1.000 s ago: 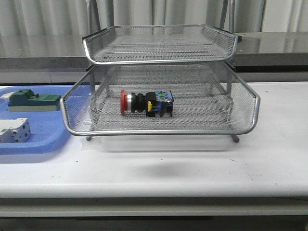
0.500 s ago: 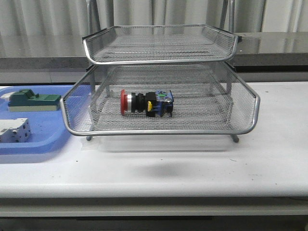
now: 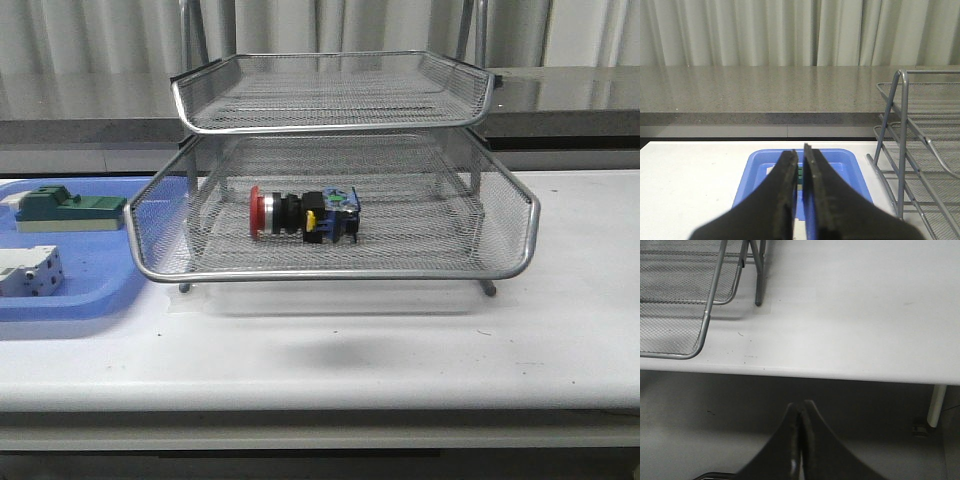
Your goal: Place button on rack with both arms
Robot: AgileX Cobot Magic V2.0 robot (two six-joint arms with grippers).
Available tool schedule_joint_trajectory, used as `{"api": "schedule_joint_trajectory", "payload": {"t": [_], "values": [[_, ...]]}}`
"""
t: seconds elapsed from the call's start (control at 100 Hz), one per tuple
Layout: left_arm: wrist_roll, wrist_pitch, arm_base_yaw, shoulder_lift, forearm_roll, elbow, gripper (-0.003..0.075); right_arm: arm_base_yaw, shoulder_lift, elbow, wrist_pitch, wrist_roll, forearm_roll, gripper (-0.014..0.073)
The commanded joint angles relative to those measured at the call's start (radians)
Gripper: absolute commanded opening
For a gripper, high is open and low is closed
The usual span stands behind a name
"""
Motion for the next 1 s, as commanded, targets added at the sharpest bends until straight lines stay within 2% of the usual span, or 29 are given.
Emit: {"api": "schedule_joint_trajectory", "payload": {"t": [0.0, 0.45, 0.66, 0.8, 0.99], "values": [[-0.01, -0.074, 0.002, 0.007, -0.014, -0.029, -0.002, 0.002, -0.001, -0.032, -0.053, 0.001, -0.008, -0.007], [-0.01, -0.07, 0.002, 0.007, -0.014, -0.029, -0.002, 0.002, -0.001, -0.032, -0.103, 0.001, 0.002, -0.007], [-0.01, -0.07, 0.002, 0.007, -0.014, -0.029, -0.002, 0.002, 0.009, -0.032, -0.137, -0.009, 0.103, -0.007], [-0.01, -0.07, 0.002, 0.007, -0.014, -0.029, -0.002, 0.002, 0.08, -0.032, -0.133, -0.166, 0.199, -0.007], [-0.01, -0.07, 0.002, 0.007, -0.014, -0.029, -0.002, 0.003, 0.241, -0.033, -0.132, -0.48, 0.448, -0.007]]}}
